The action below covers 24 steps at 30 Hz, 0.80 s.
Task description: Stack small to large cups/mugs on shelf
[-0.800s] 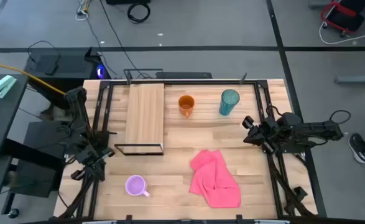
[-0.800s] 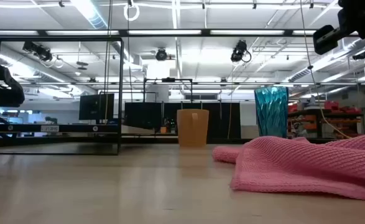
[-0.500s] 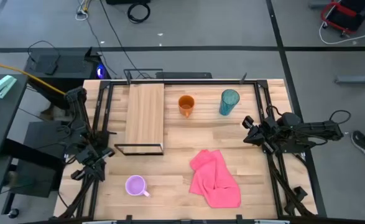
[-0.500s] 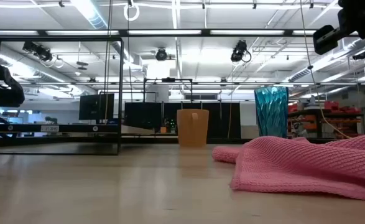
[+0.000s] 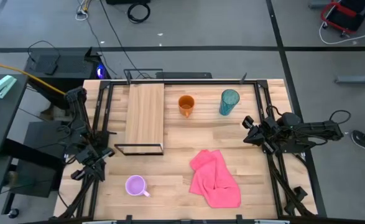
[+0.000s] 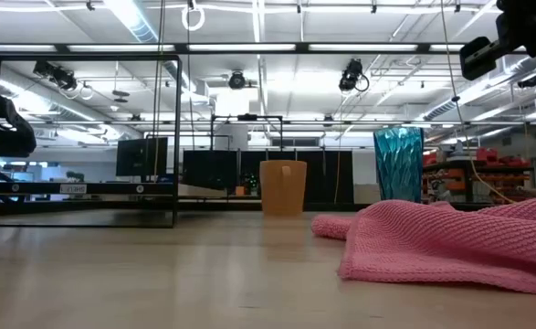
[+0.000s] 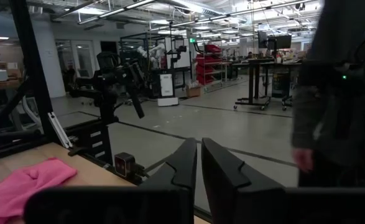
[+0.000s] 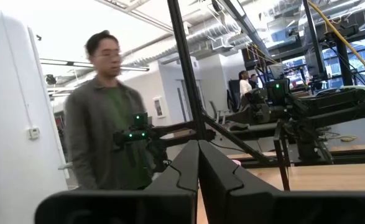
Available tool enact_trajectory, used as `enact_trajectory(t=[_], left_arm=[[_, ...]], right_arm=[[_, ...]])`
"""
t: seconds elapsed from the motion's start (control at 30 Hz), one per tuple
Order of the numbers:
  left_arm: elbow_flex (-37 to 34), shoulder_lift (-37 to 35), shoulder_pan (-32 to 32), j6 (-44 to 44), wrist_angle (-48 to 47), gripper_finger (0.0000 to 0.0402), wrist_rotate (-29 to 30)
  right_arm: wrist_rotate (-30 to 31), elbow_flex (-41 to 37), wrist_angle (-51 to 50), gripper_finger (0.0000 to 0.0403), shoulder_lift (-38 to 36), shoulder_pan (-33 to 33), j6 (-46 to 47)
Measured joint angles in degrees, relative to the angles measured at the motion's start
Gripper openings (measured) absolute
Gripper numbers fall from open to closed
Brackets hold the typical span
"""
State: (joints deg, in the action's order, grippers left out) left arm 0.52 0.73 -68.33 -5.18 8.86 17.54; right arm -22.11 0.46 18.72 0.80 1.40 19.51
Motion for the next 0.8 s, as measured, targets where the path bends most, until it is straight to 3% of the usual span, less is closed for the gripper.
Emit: enact_trajectory(t=[0.6, 0.8], left_arm=[[0.00, 0.01, 0.00, -0.02, -0.02, 0.0030, 0.00], [0.00, 0.00, 0.00, -7.13, 0.27, 0.0036, 0.39]], right_arm=[[0.00, 0.00, 0.00, 0.0016, 0.00, -0.01, 0.00], [0.00, -0.01, 0.02, 0.0016, 0.00, 0.01, 0.00]])
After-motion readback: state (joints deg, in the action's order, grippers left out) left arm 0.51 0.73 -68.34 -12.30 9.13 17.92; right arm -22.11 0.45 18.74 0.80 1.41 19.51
